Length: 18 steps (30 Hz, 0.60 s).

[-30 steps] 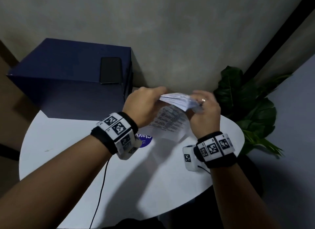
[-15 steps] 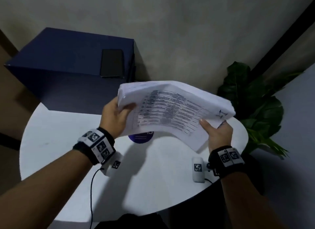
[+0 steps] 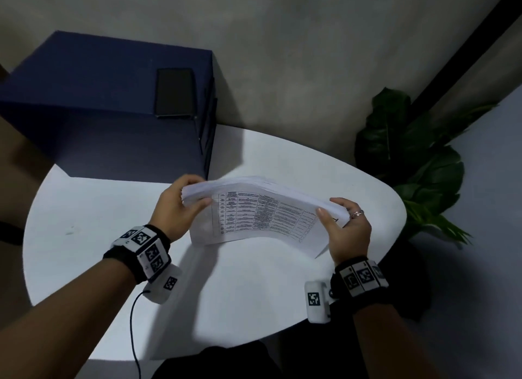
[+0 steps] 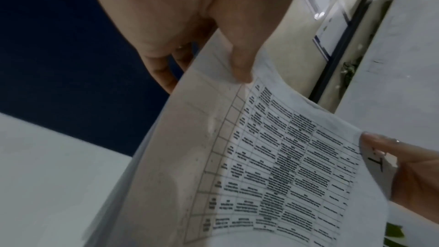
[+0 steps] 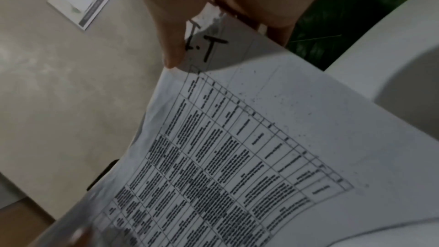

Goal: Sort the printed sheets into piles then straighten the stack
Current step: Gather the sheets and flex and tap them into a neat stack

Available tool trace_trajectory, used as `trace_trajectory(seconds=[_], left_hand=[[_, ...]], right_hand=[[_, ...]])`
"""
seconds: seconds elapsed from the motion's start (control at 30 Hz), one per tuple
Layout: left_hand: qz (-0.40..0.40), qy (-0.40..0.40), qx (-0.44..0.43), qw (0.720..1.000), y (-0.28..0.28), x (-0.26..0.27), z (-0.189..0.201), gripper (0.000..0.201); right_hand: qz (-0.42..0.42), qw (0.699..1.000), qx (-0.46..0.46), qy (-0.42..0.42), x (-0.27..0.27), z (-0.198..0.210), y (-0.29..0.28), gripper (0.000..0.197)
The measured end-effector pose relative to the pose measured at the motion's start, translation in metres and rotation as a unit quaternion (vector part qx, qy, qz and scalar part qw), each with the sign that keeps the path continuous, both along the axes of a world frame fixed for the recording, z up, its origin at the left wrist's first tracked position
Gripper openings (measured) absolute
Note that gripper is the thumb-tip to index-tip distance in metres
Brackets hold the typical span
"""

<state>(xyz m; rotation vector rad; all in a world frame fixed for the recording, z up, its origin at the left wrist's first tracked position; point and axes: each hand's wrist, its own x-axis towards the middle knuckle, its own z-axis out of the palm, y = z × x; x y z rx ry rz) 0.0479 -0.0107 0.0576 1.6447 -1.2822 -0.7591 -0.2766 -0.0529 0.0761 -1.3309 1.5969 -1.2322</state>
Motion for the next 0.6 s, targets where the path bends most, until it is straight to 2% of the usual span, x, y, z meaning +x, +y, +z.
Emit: trace_trajectory(seconds=[0.07, 0.13, 0.3, 0.4, 0.43, 0.5, 0.57, 0.6], left_hand=[[-0.003, 0.022, -0.022, 0.999, -0.001, 0.000, 0.007, 0.027], [0.013, 0.031, -0.034, 0.999, -0.004, -0.004, 0.010, 0.016], [0.113, 0.155, -0.015, 0.981, -0.010, -0.007, 0.010, 0.017], [0.118, 0.129, -0.019, 0.984, -0.013, -0.008, 0.012, 0.016], [0.114, 0.119, -0.022, 0.986, -0.013, -0.009, 0.013, 0.014], [0.085, 0.100, -0.022, 0.991, -0.013, -0.009, 0.016, 0.010], [0.032, 0.027, -0.010, 0.999, -0.013, -0.004, 0.021, 0.021], [0.003, -0.040, -0.004, 0.999, -0.014, -0.002, 0.023, 0.028]], right_hand=[[0.005, 1.000, -0.013, 0.001, 0.003, 0.005, 0.001, 0.019], [0.011, 0.999, -0.031, 0.013, 0.006, 0.006, 0.002, 0.014], [-0.018, 0.998, -0.044, 0.028, 0.010, 0.001, 0.003, 0.013], [0.002, 0.997, -0.061, 0.038, 0.014, 0.005, 0.005, 0.017], [0.024, 0.997, -0.059, 0.040, 0.014, 0.006, 0.006, 0.025], [0.072, 0.994, -0.048, 0.066, 0.013, 0.005, 0.006, 0.052], [0.108, 0.985, -0.043, 0.128, 0.011, 0.005, 0.002, 0.063], [0.115, 0.979, -0.041, 0.163, 0.010, 0.005, -0.001, 0.056]])
